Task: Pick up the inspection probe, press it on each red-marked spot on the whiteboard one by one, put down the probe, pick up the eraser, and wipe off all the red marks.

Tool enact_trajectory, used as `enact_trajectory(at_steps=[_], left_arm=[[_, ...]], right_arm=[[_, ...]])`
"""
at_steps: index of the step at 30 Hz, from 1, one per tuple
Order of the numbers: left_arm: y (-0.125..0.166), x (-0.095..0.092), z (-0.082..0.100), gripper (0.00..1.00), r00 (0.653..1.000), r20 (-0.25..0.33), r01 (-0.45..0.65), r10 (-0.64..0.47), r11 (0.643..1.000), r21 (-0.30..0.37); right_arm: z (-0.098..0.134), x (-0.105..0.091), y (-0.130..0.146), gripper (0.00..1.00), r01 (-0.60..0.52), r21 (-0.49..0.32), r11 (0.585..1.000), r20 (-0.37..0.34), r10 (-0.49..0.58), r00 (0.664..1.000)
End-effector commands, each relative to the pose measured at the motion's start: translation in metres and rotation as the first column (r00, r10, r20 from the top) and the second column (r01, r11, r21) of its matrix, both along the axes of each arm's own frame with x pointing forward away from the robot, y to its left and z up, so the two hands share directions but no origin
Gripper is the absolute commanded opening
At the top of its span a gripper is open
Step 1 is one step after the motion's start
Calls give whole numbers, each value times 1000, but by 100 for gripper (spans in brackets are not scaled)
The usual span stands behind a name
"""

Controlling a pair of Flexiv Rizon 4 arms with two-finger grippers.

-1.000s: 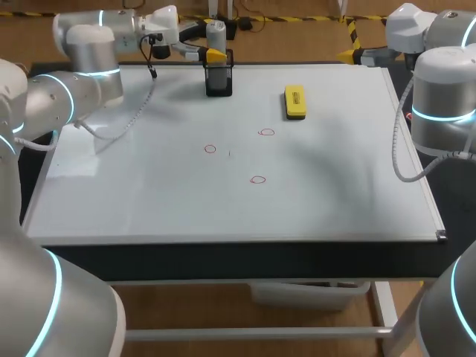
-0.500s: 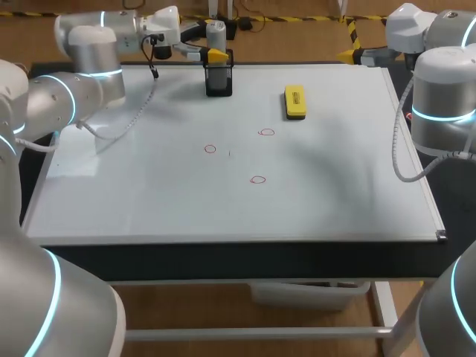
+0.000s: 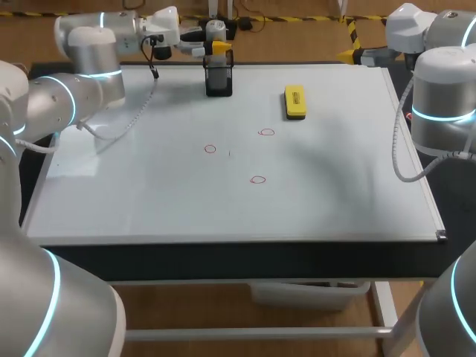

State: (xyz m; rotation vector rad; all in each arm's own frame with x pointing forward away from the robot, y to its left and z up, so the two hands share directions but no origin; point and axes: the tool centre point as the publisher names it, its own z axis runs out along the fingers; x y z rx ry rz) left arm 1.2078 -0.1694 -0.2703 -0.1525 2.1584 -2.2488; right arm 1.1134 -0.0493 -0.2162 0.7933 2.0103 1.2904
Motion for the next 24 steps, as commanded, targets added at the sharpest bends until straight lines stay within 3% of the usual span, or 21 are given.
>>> enact_trajectory(at_steps=[1,24], left_arm=[[0,6,-4,0,986,13,168,-168,986,-13],[-8,6,37,0,988,37,149,-149,989,11]], right_arm=[[0,0,0,100,-1,-1,1000,-2,1,1000],[0,0,0,100,-1,-1,1000,-2,1,1000]])
